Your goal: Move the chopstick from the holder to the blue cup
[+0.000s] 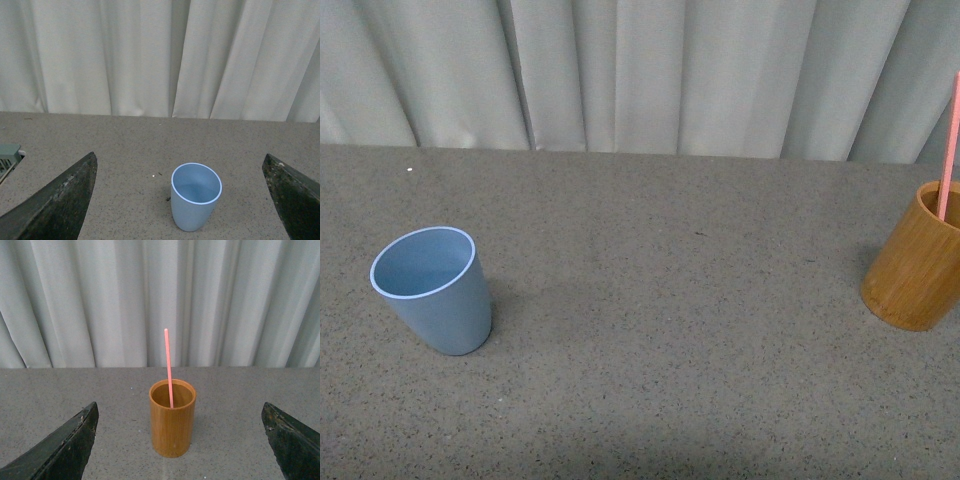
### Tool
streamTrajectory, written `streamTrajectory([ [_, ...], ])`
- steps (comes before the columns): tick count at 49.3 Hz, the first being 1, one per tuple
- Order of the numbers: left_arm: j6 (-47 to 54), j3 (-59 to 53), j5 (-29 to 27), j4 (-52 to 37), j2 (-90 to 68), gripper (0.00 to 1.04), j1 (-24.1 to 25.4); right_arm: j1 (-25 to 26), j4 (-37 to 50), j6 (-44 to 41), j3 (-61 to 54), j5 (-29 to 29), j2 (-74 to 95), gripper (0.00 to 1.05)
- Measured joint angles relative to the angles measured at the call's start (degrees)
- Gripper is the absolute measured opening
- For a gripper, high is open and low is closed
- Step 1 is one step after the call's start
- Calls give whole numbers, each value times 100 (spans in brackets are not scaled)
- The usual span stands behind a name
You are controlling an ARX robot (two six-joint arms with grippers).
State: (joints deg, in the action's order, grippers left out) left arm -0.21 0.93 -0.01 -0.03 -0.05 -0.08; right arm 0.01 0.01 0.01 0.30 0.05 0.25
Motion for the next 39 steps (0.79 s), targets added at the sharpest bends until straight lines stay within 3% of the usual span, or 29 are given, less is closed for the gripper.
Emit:
streamTrajectory([
  [39,0,0,0,0,0,98,0,0,0,0,0,2,0,95],
])
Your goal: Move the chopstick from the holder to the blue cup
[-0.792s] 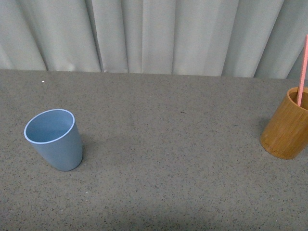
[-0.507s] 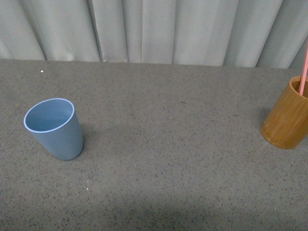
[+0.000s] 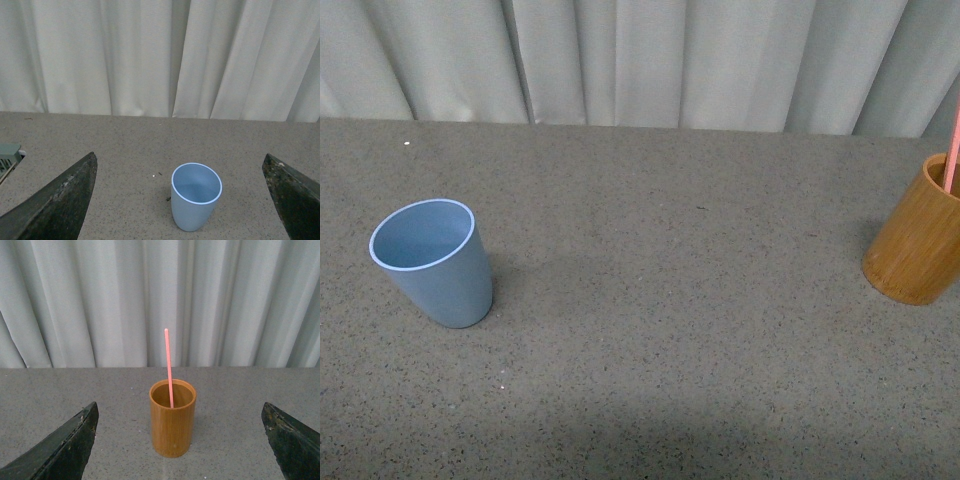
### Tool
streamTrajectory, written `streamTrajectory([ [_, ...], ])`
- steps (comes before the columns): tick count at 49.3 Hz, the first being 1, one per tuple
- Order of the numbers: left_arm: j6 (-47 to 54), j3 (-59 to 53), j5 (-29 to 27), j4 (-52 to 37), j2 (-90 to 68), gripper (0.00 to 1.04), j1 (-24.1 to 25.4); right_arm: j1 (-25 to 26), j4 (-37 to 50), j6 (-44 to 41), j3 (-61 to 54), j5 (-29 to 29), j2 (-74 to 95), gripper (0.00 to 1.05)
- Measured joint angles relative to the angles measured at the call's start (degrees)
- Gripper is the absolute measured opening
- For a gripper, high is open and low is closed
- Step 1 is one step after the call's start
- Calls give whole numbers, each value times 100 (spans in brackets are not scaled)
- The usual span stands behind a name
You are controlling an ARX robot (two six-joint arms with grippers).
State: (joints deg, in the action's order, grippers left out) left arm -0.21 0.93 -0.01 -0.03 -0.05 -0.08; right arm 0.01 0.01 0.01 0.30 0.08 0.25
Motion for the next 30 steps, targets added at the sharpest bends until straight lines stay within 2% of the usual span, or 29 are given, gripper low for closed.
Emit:
streamTrajectory([
  [30,0,0,0,0,0,98,0,0,0,0,0,-2,0,95],
])
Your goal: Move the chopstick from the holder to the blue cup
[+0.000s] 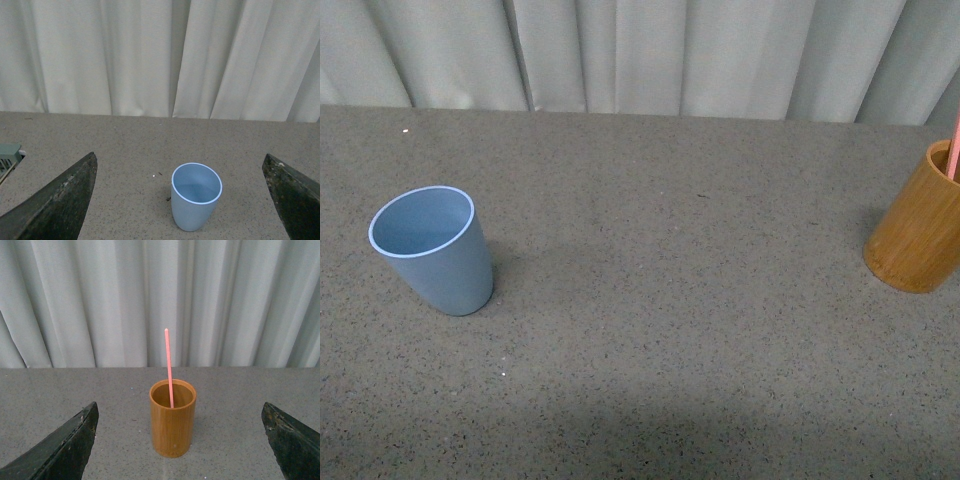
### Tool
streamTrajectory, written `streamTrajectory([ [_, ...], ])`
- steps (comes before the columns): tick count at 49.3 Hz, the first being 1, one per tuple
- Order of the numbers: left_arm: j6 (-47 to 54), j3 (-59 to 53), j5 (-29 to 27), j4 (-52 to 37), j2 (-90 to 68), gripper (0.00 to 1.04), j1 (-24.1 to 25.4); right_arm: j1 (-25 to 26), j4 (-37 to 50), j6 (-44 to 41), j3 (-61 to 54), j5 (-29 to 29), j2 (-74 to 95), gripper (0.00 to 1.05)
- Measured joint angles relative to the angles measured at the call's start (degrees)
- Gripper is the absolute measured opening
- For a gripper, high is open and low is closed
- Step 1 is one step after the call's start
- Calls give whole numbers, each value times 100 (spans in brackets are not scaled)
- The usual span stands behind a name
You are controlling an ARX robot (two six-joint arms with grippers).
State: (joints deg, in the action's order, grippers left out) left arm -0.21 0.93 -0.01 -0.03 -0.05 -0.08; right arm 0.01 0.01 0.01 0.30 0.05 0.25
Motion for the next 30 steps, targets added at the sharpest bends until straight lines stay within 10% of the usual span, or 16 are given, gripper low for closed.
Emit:
streamTrajectory([
  [30,0,0,0,0,0,98,0,0,0,0,0,0,0,95],
])
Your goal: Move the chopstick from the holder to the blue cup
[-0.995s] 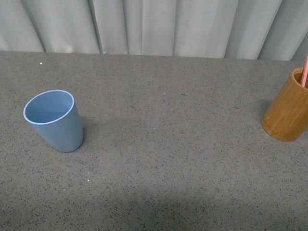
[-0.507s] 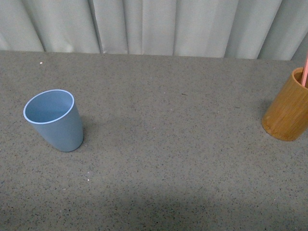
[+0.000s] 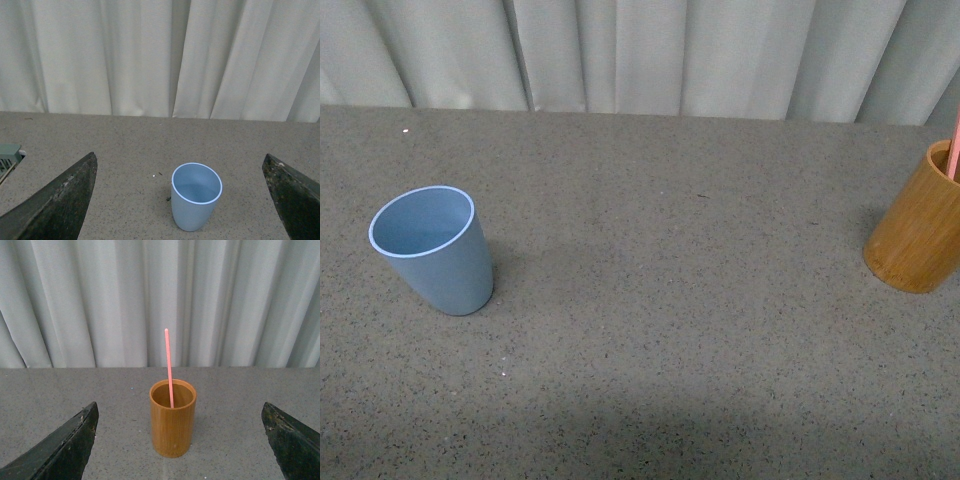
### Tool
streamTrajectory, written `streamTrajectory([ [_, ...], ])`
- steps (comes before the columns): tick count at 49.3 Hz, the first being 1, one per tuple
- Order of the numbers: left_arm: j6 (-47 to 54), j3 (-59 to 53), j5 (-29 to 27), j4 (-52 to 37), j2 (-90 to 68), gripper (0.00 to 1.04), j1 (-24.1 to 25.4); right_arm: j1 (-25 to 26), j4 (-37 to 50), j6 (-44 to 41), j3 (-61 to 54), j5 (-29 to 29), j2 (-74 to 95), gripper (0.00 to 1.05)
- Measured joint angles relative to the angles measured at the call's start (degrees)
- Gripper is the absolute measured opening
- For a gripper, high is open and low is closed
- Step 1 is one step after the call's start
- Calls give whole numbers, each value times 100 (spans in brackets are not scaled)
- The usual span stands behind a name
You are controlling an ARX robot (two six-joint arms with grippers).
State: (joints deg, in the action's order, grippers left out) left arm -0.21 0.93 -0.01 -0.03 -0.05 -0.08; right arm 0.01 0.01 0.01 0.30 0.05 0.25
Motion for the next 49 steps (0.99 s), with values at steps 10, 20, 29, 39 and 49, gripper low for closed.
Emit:
streamTrajectory([
  [10,0,0,0,0,0,98,0,0,0,0,0,0,0,95],
  [20,0,0,0,0,0,98,0,0,0,0,0,0,0,95],
  [29,-1460,501,1187,1088,-1364,98,186,0,0,0,0,7,0,95],
  [39,-2389,590,483,-61,-3023,98,-109,0,0,0,0,2,0,95],
  [49,-2566,839,-50,-1274,-5005,98,-658,0,0,0,0,4,0,95],
])
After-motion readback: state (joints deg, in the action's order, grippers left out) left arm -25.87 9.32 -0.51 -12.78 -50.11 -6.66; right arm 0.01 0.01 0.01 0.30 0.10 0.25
